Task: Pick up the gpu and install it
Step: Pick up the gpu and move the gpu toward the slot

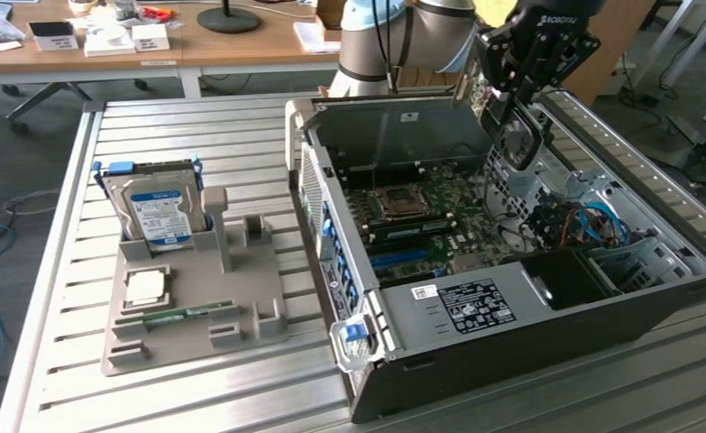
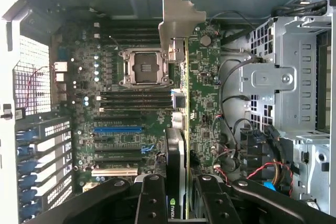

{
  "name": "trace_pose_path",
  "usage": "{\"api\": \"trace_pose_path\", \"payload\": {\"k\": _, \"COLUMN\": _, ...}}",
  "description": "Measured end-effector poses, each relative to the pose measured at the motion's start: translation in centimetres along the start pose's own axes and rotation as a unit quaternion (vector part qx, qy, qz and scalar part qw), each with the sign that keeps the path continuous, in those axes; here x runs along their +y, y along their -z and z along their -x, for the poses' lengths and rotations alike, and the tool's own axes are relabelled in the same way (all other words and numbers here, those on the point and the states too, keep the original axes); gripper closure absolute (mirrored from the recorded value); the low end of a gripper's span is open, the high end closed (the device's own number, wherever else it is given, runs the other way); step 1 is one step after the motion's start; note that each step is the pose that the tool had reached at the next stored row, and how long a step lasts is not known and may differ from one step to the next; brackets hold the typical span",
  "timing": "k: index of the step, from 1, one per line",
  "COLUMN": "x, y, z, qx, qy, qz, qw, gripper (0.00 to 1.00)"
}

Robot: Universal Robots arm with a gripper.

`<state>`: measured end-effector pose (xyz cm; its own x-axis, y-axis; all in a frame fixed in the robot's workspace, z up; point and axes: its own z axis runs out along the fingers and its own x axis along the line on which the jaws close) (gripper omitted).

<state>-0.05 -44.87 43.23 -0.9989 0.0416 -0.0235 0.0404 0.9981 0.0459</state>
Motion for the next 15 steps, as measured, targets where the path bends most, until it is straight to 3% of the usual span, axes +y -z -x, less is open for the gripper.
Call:
{"api": "trace_pose_path", "payload": {"k": 6, "x": 0.02, "y": -0.01, "z": 0.5, "qx": 0.0, "qy": 0.0, "qz": 0.0, "qw": 1.0, "gripper": 0.73}}
{"api": "trace_pose_path", "payload": {"k": 15, "x": 0.12, "y": -0.08, "z": 2.9, "qx": 0.0, "qy": 0.0, "qz": 0.0001, "qw": 1.0, "gripper": 0.73}}
